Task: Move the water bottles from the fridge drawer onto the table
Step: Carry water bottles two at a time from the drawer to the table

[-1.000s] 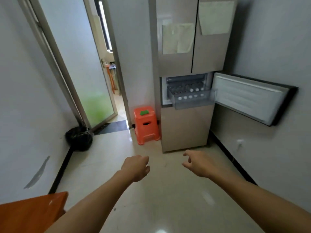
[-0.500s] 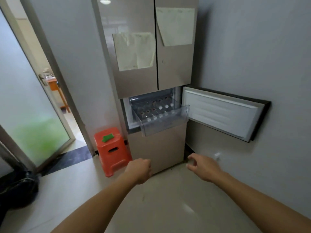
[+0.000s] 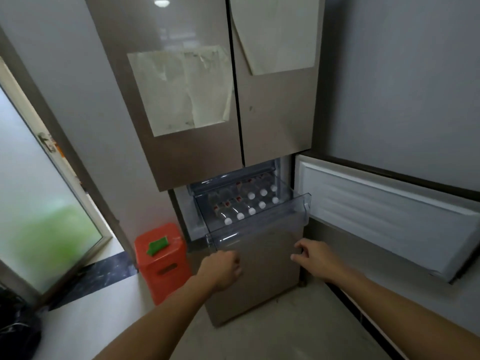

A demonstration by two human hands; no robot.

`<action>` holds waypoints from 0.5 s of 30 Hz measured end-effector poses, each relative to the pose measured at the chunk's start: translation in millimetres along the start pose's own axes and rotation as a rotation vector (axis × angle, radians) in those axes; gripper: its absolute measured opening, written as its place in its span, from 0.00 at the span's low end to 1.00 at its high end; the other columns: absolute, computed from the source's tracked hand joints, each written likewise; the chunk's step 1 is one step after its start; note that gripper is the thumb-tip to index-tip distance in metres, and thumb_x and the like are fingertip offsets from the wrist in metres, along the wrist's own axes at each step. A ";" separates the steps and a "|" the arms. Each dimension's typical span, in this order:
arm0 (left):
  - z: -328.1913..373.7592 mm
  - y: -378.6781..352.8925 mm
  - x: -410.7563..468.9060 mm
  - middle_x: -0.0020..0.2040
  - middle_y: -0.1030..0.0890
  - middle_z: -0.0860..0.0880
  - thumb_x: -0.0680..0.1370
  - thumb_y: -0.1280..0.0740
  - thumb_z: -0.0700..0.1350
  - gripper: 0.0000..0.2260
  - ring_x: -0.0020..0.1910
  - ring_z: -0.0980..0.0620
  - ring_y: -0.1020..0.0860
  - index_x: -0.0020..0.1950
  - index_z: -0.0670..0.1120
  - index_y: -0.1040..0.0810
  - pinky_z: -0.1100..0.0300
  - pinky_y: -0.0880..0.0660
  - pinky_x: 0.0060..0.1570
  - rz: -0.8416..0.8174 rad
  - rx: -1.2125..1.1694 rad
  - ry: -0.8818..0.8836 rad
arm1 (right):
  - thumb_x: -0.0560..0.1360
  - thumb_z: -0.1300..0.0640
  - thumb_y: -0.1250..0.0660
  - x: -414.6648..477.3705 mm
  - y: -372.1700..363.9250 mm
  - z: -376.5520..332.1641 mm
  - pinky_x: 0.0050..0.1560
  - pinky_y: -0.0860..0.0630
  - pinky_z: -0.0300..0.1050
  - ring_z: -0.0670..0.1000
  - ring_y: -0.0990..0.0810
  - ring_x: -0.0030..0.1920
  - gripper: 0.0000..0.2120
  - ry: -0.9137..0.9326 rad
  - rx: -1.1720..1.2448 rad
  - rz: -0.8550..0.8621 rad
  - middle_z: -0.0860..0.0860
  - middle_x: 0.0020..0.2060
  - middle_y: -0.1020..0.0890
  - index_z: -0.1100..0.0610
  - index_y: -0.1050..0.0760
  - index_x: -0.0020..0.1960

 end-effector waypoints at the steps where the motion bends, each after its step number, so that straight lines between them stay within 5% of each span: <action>1: -4.9 5.2 20.2 0.55 0.20 0.45 0.78 0.40 0.52 0.11 0.52 0.45 0.21 0.55 0.49 0.24 0.52 0.24 0.52 0.008 -0.030 0.011 | 0.74 0.42 0.33 21.2 7.7 -4.2 0.47 0.23 0.45 0.46 0.22 0.44 0.22 0.011 0.006 0.006 0.44 0.41 0.22 0.50 0.26 0.64; 10: -67.1 10.7 137.2 0.44 0.18 0.48 0.77 0.37 0.49 0.06 0.44 0.48 0.20 0.49 0.49 0.23 0.53 0.23 0.45 0.120 -0.360 0.193 | 0.76 0.48 0.33 179.9 21.7 -37.6 0.42 0.30 0.40 0.43 0.24 0.41 0.14 0.061 0.146 -0.013 0.44 0.39 0.23 0.53 0.23 0.58; 15: -114.5 -3.5 201.1 0.34 0.22 0.50 0.77 0.35 0.46 0.06 0.35 0.51 0.24 0.42 0.47 0.24 0.56 0.27 0.38 0.166 -0.638 0.323 | 0.76 0.49 0.32 262.4 -4.3 -40.2 0.43 0.23 0.44 0.48 0.19 0.39 0.09 -0.005 0.327 -0.047 0.47 0.37 0.20 0.54 0.21 0.51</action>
Point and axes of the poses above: each hand's wrist, its own x-axis towards the middle knuckle, its own y-axis out of the back of the hand, z = x × y, the point moved 10 cm from there along x, towards the middle knuckle
